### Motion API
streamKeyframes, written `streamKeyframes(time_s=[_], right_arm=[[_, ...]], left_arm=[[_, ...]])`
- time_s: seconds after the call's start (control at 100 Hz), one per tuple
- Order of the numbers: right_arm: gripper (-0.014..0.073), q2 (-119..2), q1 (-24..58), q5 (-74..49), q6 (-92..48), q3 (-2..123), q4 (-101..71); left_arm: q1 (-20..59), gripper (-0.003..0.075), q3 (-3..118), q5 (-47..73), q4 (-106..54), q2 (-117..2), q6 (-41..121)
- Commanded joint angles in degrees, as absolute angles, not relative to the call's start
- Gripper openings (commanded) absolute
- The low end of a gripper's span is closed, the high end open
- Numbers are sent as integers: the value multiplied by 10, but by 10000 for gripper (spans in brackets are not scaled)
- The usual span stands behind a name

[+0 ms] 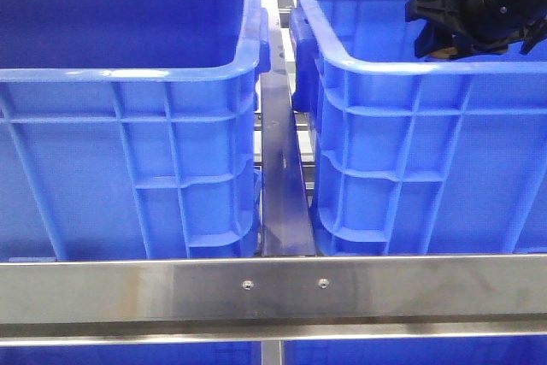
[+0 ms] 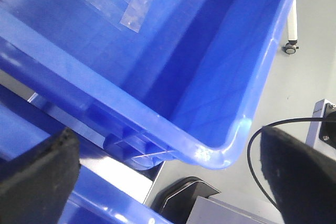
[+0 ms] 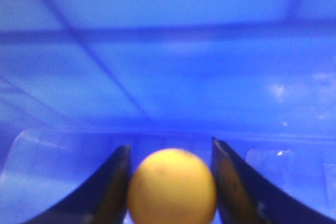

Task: Pick red and yellow buttons and place in box
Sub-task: 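Lower the yellow button into the empty bin and open the right gripper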

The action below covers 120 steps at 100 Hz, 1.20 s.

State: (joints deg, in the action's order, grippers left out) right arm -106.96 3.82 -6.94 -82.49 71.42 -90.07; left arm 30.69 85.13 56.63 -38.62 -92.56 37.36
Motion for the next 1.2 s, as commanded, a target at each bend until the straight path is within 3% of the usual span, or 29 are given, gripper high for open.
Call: streamKeyframes(time_s=[0.0,0.36,0.64,0.78,1.04,1.19], right_arm=[[471,-1040,38,-72,-833,732,-907],[499,-1010,38,-69,-833,725,-907],[479,-919,38,-63,-833,643,-907],[372,-843,38,-63,-833,586,-907],[36,-693,38,-68,-833,472,-911],[-75,-610,38,-81,-833,416,-912]], left_arm=[[310,652,869,556,-416,-903,372],[310,652,869,556,-416,-903,372],[310,652,869,556,-416,-903,372],[310,652,869,556,-416,-903,372],[310,652,869,556,-416,-903,372],[310,652,869,556,-416,-903,372]])
